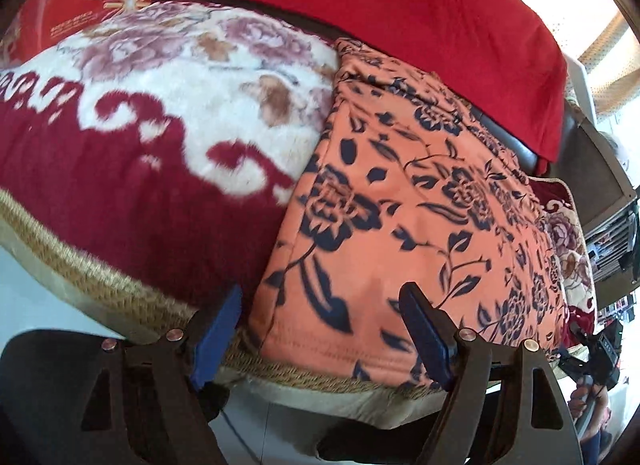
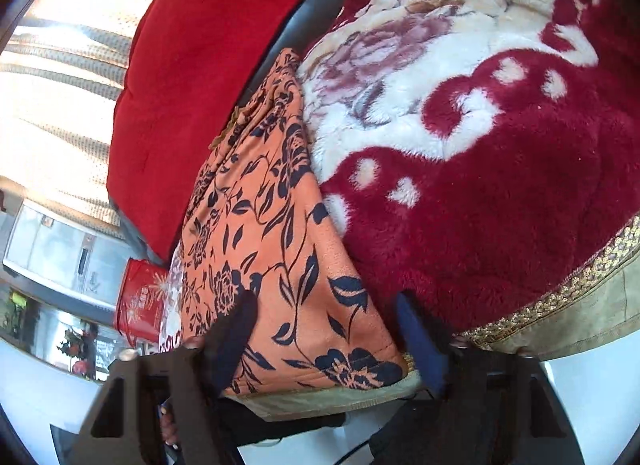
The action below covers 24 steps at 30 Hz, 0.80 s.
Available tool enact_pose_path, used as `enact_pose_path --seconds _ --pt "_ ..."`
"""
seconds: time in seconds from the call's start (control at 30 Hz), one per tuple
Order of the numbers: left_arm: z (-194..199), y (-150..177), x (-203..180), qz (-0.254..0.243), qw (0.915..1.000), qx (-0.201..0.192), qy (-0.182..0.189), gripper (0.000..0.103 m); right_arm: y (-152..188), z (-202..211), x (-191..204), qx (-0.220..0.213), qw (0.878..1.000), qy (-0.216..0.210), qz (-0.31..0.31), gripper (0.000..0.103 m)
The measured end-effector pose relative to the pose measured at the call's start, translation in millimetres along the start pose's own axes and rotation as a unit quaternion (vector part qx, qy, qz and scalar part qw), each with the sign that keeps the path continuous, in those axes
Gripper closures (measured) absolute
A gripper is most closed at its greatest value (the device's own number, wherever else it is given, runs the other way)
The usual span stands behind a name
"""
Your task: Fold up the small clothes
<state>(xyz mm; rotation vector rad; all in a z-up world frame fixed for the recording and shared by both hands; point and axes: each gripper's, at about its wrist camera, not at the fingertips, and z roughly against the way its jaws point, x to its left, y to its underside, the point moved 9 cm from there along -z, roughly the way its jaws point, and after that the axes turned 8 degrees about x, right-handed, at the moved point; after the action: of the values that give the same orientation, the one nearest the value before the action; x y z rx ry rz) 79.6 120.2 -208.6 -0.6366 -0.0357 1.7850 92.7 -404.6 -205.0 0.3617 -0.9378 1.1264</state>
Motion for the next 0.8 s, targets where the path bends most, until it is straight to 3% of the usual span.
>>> enact_pose_path --seconds 0.03,0.13,0.3,0.33,0.4,0.5,0.57,0.7,0.8 --pt "0 1 1 0.001 1.0 -0.001 0.001 0.022 4 -3 3 0.003 1.0 0.003 0.002 0.062" --pt "0 3 4 0.007 1.0 -0.002 0.001 0.022 9 -7 -2 0.012 1.0 0.013 0.006 0.062" --pt "-7 5 8 0.01 0.9999 0.003 -0.01 0.025 9 -17 -14 0.01 1.0 -0.019 -0.02 0.06" --pt "-6 4 7 0.008 0.9999 0.001 -0.012 0.029 10 -17 -16 0.009 0.999 -0.03 -0.021 0.06" --pt "-6 5 10 0.006 0.9997 0.0 -0.022 0.053 11 -16 -20 0.007 0.998 -0.053 -0.033 0.06" --pt "-7 5 20 0.023 0.9994 0.001 -0.026 0.07 12 -15 -23 0.012 0.996 -0.074 -0.044 0.06" --pt "-5 5 21 0.028 0.9994 0.001 -0.021 0.075 13 -15 -24 0.01 0.996 -0.073 -0.043 0.06" --pt "-2 6 19 0.024 0.9994 -0.004 -0.025 0.073 13 -18 -20 0.006 0.998 -0.052 -0.03 0.06" --pt "-3 6 14 0.021 0.9997 -0.003 -0.01 0.056 12 -17 -19 0.005 0.998 -0.046 -0.031 0.06"
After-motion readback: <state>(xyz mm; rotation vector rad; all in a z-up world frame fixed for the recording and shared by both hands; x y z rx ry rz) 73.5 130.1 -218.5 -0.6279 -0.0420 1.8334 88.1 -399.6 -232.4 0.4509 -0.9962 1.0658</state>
